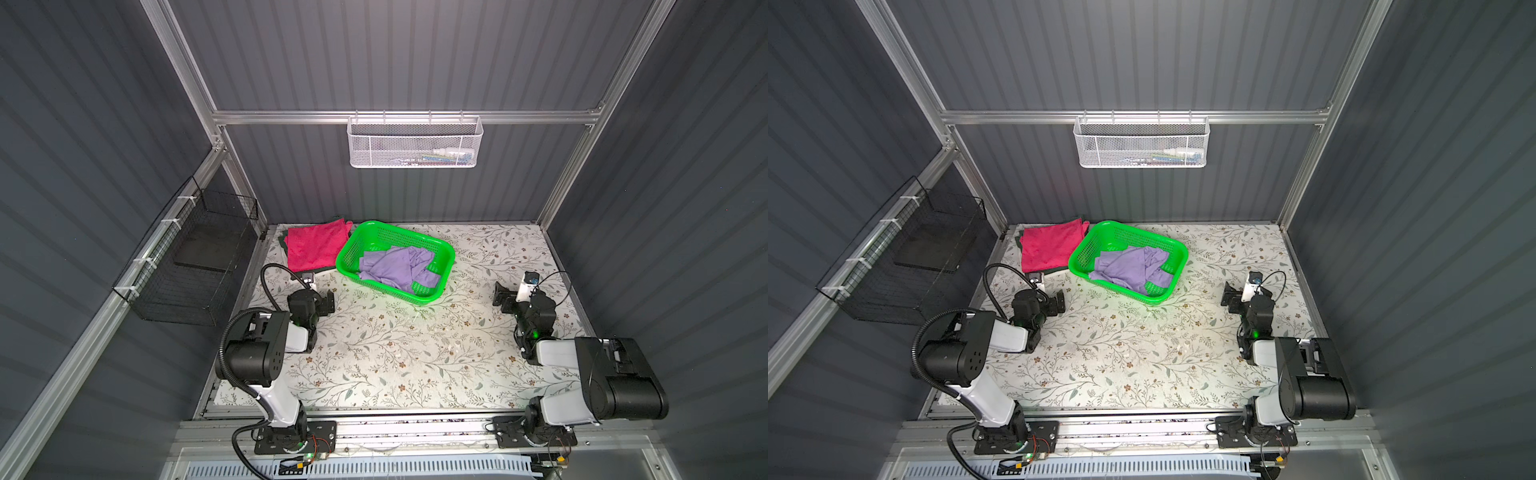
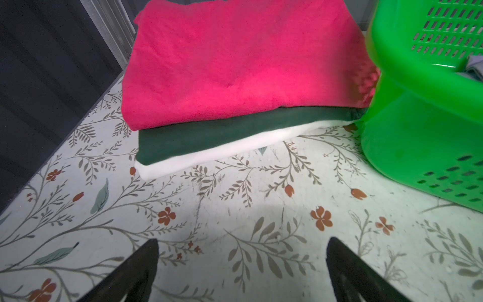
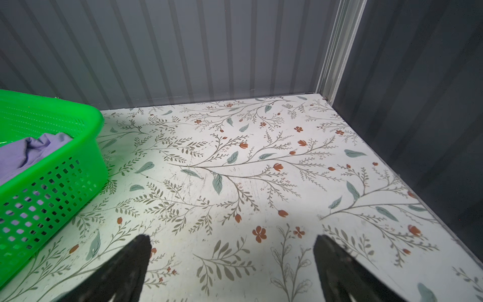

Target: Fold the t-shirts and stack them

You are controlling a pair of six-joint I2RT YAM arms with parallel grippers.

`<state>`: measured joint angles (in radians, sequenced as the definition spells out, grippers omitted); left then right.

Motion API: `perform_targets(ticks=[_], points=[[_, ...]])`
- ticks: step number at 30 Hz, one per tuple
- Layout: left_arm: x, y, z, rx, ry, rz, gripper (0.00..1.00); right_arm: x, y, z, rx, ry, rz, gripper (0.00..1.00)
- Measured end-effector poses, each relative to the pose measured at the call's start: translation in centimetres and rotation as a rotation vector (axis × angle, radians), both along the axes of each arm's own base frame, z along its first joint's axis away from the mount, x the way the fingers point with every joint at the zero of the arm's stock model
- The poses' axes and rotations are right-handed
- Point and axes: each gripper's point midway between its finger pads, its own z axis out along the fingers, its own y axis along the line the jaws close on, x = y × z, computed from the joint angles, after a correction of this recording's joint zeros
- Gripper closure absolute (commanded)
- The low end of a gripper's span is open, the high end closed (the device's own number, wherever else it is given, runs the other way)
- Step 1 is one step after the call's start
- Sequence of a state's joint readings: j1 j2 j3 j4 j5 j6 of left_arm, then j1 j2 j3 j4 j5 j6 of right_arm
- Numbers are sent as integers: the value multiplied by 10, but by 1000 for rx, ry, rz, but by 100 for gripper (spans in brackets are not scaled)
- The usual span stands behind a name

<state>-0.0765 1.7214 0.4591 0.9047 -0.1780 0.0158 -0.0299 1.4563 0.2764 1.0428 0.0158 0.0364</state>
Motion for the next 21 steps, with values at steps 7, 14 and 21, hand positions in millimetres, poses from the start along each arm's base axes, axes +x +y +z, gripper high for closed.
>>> perform_targets(ticks=[7,14,21], points=[[0,-2,0,5,0,-11,0,-2,-1,2,-10,-3,-5,1],[-8,-3,36,23,-55,10,5,-19,18,40,-84,-98,-38,1],[34,-76,163,-50,9,-80,9,10,65,158,-29,-92,70,1]])
